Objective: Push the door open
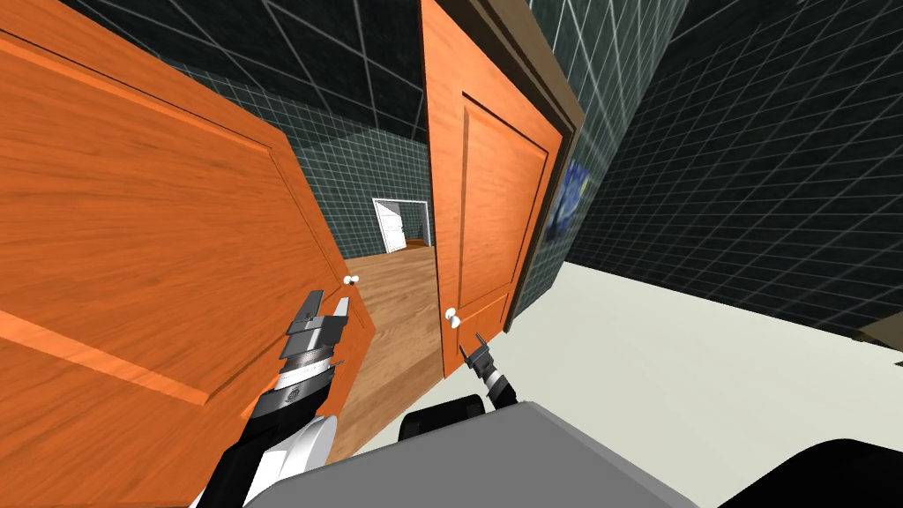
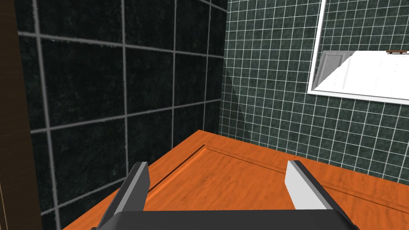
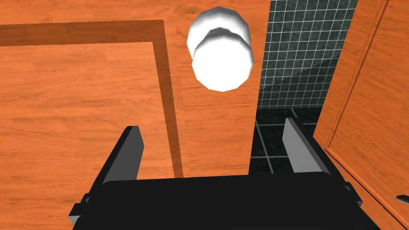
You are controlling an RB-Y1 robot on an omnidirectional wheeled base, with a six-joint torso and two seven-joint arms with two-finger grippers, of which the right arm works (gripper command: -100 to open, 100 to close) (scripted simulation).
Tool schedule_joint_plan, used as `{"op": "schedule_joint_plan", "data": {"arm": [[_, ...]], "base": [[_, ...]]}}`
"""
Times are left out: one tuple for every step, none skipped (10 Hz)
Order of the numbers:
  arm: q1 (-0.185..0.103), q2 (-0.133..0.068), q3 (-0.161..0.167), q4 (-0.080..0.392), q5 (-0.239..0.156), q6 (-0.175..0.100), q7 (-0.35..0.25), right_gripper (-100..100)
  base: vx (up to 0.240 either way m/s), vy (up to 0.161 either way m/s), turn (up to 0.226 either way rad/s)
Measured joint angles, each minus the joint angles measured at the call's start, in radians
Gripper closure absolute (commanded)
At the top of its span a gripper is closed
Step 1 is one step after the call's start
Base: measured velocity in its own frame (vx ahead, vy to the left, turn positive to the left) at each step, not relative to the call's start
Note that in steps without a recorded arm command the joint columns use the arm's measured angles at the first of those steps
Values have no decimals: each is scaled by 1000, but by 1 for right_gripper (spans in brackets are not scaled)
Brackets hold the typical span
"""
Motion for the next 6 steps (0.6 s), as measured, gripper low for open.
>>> {"op": "schedule_joint_plan", "data": {"arm": [[-5,-7,-2,6,-2,-1,3,-100],[-9,-7,-4,12,-4,-2,5,-100],[-13,-3,-6,18,-7,-3,8,-100],[-16,8,-7,20,-9,-2,7,-100],[-21,28,-8,25,-10,0,8,-100],[-22,31,-8,26,-10,0,9,100]], "base": [[192,94,16],[196,93,16],[210,79,18],[195,59,17],[82,25,3],[-11,1,7]]}}
